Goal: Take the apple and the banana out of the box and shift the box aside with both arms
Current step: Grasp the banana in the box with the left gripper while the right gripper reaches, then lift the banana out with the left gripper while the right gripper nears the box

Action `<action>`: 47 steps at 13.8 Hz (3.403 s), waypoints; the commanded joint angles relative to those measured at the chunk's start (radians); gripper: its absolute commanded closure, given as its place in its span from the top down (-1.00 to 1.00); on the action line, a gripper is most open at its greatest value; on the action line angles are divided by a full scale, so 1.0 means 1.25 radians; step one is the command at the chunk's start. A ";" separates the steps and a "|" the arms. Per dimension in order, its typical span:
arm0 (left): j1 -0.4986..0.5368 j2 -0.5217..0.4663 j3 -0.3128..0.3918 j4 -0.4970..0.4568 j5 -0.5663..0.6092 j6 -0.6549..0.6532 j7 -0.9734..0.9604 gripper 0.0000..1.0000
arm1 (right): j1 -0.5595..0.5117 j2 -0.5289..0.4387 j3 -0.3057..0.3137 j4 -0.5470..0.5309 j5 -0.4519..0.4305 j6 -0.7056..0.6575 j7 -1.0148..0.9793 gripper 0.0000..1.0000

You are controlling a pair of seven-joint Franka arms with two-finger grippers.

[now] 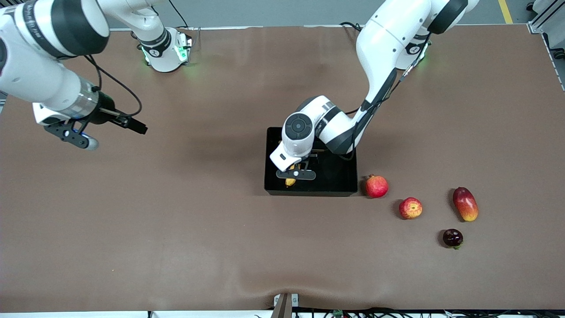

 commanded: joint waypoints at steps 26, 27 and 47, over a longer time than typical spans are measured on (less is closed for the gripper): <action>0.154 -0.254 0.012 -0.008 0.001 -0.244 0.043 -1.00 | 0.176 0.095 0.003 -0.057 -0.077 0.294 0.002 1.00; 0.186 -0.259 0.010 -0.010 0.001 -0.271 0.094 -1.00 | 0.200 0.116 0.003 -0.041 -0.063 0.297 -0.002 1.00; 0.627 -0.125 0.013 -0.214 0.061 -0.005 0.546 -1.00 | 0.396 0.580 0.009 0.315 0.015 0.351 -0.094 1.00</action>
